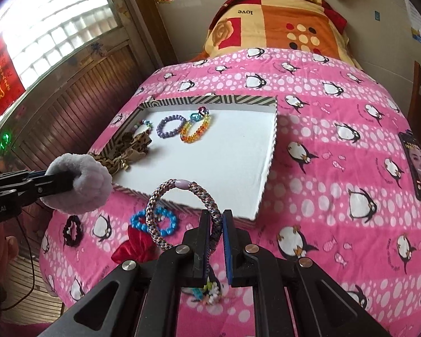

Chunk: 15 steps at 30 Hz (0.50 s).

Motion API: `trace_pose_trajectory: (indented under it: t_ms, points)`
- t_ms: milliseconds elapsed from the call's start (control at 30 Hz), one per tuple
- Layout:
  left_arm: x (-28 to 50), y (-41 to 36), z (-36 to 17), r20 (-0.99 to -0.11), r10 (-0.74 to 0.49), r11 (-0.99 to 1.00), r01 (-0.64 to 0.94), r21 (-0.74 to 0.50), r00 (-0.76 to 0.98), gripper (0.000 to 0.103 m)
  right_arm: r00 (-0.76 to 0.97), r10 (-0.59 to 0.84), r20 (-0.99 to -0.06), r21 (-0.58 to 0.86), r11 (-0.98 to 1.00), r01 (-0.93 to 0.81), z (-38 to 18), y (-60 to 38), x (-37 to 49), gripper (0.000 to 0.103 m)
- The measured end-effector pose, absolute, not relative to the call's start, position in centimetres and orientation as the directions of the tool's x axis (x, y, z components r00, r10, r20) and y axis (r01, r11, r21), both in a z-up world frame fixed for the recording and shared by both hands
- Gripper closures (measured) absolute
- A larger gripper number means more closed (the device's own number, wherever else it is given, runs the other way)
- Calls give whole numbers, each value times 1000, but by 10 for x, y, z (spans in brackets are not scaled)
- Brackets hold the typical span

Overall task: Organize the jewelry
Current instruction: 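Carry both items into the tray and open both tools to release them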

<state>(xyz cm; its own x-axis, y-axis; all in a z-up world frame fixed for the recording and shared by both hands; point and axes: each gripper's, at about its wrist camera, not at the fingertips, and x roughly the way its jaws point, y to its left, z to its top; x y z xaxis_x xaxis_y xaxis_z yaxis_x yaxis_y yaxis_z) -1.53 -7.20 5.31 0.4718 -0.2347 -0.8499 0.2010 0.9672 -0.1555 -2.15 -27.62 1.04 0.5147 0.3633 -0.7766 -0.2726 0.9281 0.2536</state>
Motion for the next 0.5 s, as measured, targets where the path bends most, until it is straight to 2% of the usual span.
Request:
trace_pose_trajectory:
  t_ms: [500]
  points:
    - [34,-54,42,-858,-240,968,182,-174,454,85,485,330,-810,238,941,-242,-1,-260,44,95]
